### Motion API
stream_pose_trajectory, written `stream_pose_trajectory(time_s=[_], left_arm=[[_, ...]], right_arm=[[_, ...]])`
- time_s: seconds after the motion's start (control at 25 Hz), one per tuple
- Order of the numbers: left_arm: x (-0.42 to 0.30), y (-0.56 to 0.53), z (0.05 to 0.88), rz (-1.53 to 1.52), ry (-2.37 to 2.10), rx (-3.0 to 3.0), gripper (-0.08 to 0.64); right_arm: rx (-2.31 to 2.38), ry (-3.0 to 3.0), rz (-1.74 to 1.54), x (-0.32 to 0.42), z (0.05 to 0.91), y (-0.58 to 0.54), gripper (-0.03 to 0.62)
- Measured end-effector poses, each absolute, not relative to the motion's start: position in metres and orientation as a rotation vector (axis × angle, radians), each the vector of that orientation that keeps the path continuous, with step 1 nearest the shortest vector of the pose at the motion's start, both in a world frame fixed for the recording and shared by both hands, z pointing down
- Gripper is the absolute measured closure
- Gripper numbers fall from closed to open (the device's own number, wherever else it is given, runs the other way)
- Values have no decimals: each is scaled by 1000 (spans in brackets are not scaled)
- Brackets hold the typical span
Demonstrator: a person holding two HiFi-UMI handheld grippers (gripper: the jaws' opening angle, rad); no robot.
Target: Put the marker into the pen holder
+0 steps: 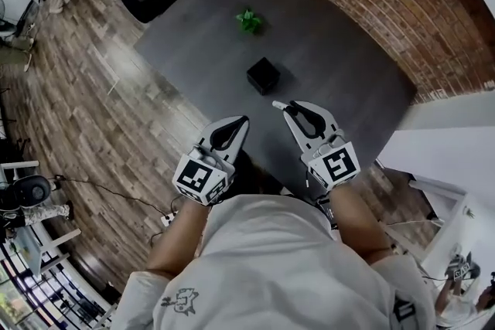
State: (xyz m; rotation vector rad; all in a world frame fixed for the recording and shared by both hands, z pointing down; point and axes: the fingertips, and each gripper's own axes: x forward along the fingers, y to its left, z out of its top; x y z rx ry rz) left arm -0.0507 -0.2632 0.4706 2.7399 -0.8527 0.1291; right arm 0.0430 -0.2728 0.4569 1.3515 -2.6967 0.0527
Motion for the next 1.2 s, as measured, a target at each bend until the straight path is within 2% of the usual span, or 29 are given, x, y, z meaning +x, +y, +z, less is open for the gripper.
stream_pose_trajectory(time_s=[0.64, 1.2], left_arm=[[-59, -328, 530, 233, -760, 2690, 548], [-51, -354, 555, 254, -714, 2664, 548]], right_arm=[[1355, -2590, 145, 32, 539, -354, 511], [1366, -2512, 287, 34, 606, -382, 511]])
